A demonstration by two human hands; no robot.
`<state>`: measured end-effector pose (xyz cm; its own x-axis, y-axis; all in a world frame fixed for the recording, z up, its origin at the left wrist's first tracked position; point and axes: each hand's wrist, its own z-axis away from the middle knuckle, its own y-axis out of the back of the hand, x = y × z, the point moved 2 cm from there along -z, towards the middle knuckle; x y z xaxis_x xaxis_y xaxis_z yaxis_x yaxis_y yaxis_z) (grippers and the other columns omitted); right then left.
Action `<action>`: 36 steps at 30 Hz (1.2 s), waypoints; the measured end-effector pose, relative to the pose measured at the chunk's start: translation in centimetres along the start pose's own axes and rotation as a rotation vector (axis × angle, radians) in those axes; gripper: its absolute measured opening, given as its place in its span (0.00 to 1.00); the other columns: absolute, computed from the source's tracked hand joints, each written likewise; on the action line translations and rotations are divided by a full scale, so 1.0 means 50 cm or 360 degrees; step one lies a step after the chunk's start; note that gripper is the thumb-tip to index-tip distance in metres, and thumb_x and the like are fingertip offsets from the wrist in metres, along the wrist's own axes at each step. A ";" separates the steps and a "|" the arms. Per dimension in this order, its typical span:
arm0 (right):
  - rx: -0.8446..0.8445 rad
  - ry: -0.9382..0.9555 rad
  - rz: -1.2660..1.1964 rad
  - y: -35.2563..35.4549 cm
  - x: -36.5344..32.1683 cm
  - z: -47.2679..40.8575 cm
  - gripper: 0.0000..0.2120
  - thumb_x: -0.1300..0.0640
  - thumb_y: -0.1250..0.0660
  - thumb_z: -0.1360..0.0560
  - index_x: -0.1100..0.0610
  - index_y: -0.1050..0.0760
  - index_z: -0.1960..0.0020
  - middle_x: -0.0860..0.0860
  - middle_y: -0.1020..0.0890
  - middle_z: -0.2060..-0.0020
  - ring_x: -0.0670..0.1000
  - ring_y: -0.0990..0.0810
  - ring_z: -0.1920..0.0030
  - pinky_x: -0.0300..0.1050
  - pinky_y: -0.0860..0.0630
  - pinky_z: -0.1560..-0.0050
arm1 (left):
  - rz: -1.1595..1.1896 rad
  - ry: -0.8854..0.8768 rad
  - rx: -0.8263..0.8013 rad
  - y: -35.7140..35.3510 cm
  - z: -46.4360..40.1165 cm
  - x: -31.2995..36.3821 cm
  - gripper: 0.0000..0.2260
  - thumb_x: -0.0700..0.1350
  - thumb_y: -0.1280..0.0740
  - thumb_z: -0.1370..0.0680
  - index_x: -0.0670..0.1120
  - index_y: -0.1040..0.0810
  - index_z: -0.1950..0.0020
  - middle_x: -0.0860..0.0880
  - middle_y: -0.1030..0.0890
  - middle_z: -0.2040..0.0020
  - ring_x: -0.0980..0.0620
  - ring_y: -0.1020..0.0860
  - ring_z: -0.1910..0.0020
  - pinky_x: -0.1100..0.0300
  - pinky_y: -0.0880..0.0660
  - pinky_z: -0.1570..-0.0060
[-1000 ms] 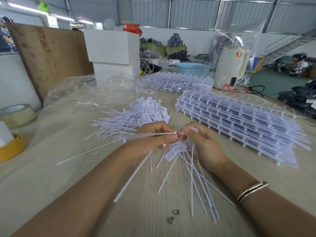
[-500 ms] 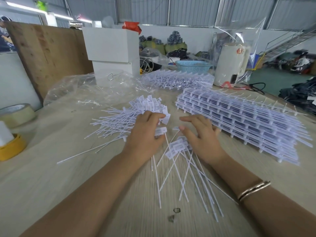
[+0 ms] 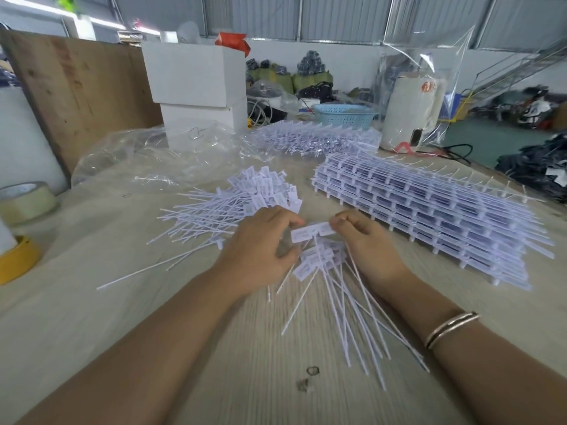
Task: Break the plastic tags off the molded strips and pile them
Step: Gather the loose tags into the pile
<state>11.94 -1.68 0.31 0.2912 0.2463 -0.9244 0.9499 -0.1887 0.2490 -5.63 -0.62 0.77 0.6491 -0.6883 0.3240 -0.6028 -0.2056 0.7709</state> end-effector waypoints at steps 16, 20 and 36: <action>-0.0028 0.0646 0.0577 -0.012 -0.019 0.013 0.10 0.53 0.34 0.24 0.38 0.28 0.59 0.37 0.23 0.64 0.48 0.23 0.57 0.55 0.35 0.46 | 0.0030 0.0112 0.0033 0.002 -0.004 0.014 0.11 0.48 0.40 0.20 0.54 0.19 0.43 0.50 0.16 0.59 0.48 0.19 0.62 0.52 0.23 0.59; -0.0023 0.0677 0.0434 -0.008 -0.023 0.017 0.11 0.53 0.34 0.24 0.39 0.26 0.62 0.36 0.22 0.66 0.43 0.24 0.59 0.45 0.39 0.50 | 0.0288 0.0112 0.0084 0.004 -0.005 0.016 0.11 0.46 0.39 0.20 0.48 0.19 0.58 0.57 0.20 0.67 0.56 0.21 0.67 0.54 0.24 0.58; -0.0061 0.0258 0.0721 -0.007 0.031 -0.036 0.04 0.52 0.40 0.21 0.51 0.27 0.49 0.48 0.23 0.54 0.47 0.25 0.49 0.49 0.29 0.41 | -0.0274 0.0017 -0.0113 -0.035 -0.015 -0.014 0.26 0.31 0.39 0.25 0.50 0.32 0.28 0.44 0.27 0.45 0.44 0.25 0.51 0.51 0.28 0.53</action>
<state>12.28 0.48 -0.67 0.6876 0.2930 -0.6643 0.7260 -0.2768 0.6295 -4.68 0.76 -0.39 0.7448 -0.6397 0.1896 -0.4484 -0.2696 0.8522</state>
